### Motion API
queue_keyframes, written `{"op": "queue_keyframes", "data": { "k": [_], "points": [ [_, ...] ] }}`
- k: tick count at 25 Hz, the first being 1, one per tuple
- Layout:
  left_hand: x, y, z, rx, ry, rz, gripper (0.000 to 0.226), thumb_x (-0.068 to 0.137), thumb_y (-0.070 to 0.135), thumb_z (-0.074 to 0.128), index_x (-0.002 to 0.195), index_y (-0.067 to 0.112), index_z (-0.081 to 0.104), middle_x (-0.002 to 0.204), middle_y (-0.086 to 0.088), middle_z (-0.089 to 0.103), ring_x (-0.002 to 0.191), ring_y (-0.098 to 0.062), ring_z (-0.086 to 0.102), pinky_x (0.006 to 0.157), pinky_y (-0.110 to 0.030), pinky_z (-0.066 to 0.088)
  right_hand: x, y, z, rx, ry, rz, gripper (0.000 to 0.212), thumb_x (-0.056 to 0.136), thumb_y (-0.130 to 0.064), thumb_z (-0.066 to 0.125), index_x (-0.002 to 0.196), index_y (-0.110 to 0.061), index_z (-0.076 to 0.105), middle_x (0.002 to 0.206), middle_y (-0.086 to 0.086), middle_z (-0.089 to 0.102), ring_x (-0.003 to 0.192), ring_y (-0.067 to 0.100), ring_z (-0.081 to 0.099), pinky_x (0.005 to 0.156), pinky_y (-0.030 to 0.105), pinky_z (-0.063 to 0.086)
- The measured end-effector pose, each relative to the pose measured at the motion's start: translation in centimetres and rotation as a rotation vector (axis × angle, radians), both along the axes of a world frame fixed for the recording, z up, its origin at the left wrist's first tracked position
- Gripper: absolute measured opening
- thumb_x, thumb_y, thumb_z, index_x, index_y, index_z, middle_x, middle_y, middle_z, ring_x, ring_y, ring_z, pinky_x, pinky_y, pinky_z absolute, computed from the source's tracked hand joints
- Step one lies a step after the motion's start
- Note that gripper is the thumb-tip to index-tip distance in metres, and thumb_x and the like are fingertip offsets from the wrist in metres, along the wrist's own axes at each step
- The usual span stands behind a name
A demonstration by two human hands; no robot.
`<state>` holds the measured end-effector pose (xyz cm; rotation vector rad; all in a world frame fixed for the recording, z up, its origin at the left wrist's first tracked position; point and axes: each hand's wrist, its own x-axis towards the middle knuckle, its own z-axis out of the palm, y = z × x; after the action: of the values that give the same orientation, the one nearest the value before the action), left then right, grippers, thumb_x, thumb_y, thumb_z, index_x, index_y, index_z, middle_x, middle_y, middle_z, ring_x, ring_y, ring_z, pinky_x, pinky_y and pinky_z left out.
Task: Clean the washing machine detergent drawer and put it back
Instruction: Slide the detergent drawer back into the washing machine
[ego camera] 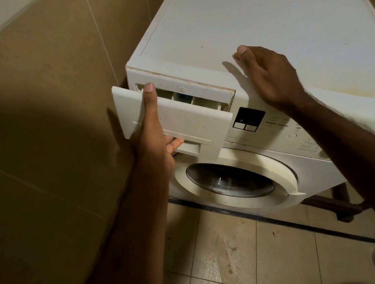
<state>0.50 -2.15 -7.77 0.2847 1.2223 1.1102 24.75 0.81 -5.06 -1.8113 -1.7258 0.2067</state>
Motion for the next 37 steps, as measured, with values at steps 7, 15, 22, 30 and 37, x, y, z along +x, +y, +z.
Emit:
{"op": "queue_keyframes", "data": {
  "k": [7,15,22,30,37],
  "points": [
    [2.3,4.1,-0.2,0.036,0.012,-0.047,0.084,0.067,0.071,0.079,0.133,0.023,0.061,0.136,-0.010,0.064,0.121,-0.039,0.063,0.084,-0.053,0.061,0.3,0.5,-0.2,0.010,0.051,-0.044,0.055,0.114,-0.046,0.027,0.116,-0.015,0.073,0.122,0.000,0.073,0.113,0.015,0.055,0.090,0.029,0.038],
    [0.2,3.4,-1.5,-0.040,-0.093,-0.168,0.099,0.083,0.083,0.048,0.153,0.013,0.038,0.146,-0.020,0.054,0.124,-0.037,0.062,0.106,-0.057,0.049,0.0,0.2,0.0,0.042,-0.001,-0.024,0.058,0.114,-0.046,0.027,0.107,-0.005,0.068,0.108,0.011,0.072,0.102,0.023,0.054,0.090,0.036,0.041],
    [0.3,2.0,-3.4,-0.028,-0.222,-0.121,0.067,0.101,0.059,0.046,0.144,0.008,0.048,0.134,-0.012,0.064,0.119,-0.029,0.064,0.104,-0.049,0.050,0.3,0.8,-0.7,0.044,-0.031,-0.041,0.062,0.109,-0.059,0.027,0.127,-0.020,0.071,0.136,-0.003,0.069,0.131,0.017,0.057,0.111,0.035,0.043],
    [2.7,3.7,-2.4,0.125,-0.350,-0.066,0.039,0.094,0.026,0.071,0.130,0.015,0.063,0.132,-0.017,0.068,0.120,-0.031,0.066,0.081,-0.040,0.063,0.0,0.4,-0.4,0.023,-0.039,-0.050,0.057,0.110,-0.055,0.030,0.132,-0.021,0.070,0.144,-0.004,0.065,0.136,0.017,0.052,0.111,0.033,0.039],
    [0.2,-0.5,-3.0,0.181,-0.344,-0.053,0.049,0.095,0.022,0.069,0.140,0.014,0.052,0.130,-0.018,0.068,0.118,-0.032,0.068,0.087,-0.049,0.061,-0.1,0.2,-0.2,-0.004,-0.075,-0.028,0.057,0.111,-0.054,0.027,0.118,-0.014,0.067,0.123,0.003,0.071,0.117,0.023,0.059,0.099,0.035,0.044]
  ]
}}
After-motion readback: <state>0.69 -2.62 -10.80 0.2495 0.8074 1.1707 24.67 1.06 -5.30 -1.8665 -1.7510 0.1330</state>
